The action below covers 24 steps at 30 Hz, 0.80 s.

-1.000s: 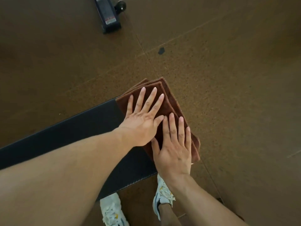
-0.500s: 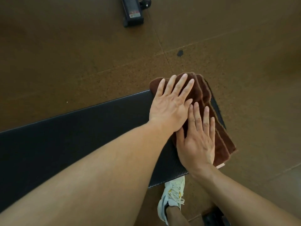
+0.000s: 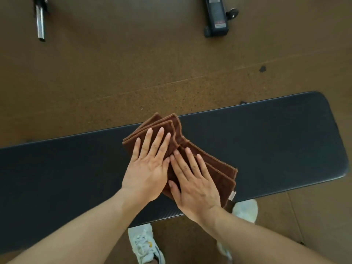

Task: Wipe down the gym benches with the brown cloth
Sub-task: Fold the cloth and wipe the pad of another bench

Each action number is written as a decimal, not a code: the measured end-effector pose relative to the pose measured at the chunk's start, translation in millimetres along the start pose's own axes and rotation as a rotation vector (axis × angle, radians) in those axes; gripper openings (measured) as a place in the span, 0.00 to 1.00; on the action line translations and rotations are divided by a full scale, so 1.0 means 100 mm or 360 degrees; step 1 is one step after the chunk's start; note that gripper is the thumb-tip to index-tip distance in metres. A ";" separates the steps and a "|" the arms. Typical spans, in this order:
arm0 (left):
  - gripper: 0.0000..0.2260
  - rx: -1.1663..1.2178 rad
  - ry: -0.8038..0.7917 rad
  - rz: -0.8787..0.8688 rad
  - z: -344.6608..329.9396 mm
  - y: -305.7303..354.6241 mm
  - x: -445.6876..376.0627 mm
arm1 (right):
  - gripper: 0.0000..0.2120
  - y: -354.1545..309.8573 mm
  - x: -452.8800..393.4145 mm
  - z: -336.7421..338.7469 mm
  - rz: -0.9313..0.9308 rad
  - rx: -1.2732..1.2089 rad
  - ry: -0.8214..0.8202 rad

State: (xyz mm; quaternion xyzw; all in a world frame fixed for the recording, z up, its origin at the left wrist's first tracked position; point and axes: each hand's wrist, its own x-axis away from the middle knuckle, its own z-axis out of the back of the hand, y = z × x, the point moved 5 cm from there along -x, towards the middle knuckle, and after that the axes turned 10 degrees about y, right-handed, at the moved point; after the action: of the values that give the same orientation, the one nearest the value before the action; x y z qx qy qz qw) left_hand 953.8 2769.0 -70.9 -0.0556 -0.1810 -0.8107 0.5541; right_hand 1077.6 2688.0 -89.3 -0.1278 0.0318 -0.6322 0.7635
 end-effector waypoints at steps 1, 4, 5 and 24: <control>0.28 0.0008 -0.0021 0.0007 0.00 -0.02 0.02 | 0.30 0.02 -0.02 0.02 0.0096 -0.0005 -0.0027; 0.29 -0.0071 -0.0034 -0.0049 -0.04 -0.03 0.00 | 0.30 0.23 -0.12 0.09 0.0420 -0.0029 -0.0119; 0.29 -0.0117 -0.0025 -0.0067 -0.05 0.00 -0.02 | 0.30 0.32 -0.17 0.13 0.0499 -0.0051 -0.0133; 0.30 -0.0102 -0.0151 -0.0508 -0.32 3.59 -2.21 | 0.30 3.37 0.54 0.73 -0.1380 0.0082 0.0384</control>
State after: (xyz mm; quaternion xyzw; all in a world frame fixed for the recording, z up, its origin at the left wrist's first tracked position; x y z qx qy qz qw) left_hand 1371.3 2836.4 -81.0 -0.0819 -0.1876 -0.8902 0.4070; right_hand 1426.0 2702.9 -92.2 -0.0357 0.0484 -0.9047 0.4217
